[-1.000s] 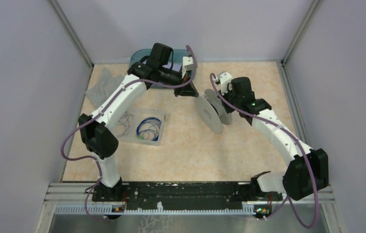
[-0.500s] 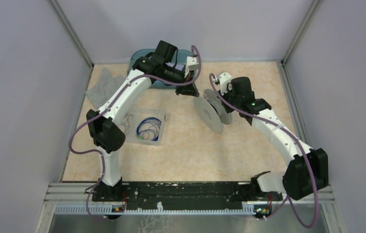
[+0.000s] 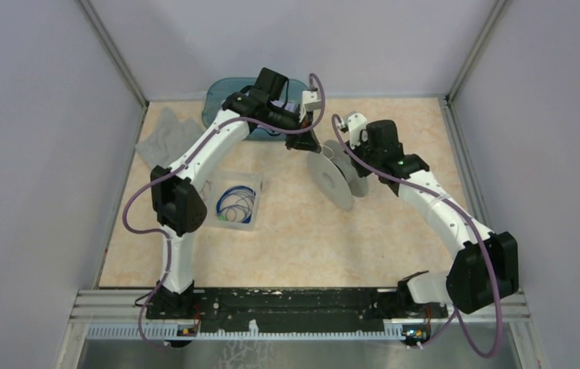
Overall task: Wrap the cables
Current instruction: Adjust the cable reel at the center of the board.
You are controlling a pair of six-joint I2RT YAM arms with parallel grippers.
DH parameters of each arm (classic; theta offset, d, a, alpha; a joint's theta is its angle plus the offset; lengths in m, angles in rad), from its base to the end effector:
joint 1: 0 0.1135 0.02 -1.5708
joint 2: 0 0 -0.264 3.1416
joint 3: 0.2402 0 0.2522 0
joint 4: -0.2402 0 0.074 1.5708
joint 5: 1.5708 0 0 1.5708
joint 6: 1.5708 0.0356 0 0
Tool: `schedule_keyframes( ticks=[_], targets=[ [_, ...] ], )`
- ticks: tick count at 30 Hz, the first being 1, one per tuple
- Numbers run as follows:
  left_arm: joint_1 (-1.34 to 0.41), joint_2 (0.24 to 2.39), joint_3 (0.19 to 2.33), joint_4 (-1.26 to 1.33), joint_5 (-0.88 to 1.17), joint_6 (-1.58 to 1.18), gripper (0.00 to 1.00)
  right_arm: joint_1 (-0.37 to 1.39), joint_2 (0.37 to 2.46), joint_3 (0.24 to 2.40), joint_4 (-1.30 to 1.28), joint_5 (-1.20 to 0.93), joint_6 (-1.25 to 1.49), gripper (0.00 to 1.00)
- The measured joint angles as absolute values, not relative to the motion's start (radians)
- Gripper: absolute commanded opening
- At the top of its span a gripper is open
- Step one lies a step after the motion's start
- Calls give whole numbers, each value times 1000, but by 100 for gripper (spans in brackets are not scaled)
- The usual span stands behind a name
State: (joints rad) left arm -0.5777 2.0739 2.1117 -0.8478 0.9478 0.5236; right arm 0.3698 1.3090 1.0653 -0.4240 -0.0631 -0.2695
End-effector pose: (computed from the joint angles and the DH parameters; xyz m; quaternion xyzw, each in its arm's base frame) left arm 0.3655 -0.2728 0.3454 0.5767 0.6154 -0.4325 0.3188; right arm 0.2695 0.1069 0.2998 -0.2957 0.8494 0.0502 0.4342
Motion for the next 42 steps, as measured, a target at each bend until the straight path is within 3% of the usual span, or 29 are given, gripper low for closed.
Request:
schedule_keyframes(
  ticks=[15,30,42],
  targets=[
    [-578,2091,2112,-762,958,502,0,370,1339,1083,-434,-70,-253,12],
    [-578,2093,2084,-693,960,490,0,370,1362,1168,-487,-71,-189,43],
    [-578,2093,2082,-662,970,463,0,370,1346,1069,-415,-123,-176,48]
  ],
)
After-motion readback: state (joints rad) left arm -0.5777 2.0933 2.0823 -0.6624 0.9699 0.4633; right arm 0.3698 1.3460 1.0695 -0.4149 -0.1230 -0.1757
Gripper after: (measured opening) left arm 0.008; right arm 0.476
